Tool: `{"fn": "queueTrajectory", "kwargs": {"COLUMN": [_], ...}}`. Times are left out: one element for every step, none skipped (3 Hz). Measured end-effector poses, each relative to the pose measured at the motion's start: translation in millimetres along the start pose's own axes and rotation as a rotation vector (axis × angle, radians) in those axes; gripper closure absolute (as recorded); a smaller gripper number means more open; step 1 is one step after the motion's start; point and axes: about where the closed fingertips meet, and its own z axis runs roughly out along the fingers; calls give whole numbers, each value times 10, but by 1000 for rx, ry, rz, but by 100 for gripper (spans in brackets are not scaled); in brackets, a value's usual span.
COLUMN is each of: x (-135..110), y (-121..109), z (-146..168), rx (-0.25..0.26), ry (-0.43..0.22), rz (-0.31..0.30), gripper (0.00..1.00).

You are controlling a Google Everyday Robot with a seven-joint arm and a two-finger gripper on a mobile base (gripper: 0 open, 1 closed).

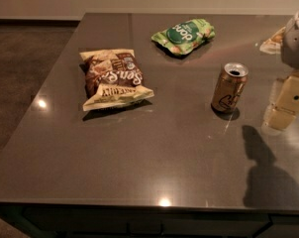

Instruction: Pick brown chip bag

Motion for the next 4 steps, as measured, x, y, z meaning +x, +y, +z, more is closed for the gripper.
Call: {"fn": "queueTrajectory", "kwargs": {"x": [-30, -127, -715, -1143], "y": [-15, -62, -269, -392], "z": [9, 40, 333, 541], "rx": [2, 7, -47, -82], "ry": [5, 22, -2, -21], "rz": [1, 2, 11, 35], "gripper": [0, 0, 0, 0]}}
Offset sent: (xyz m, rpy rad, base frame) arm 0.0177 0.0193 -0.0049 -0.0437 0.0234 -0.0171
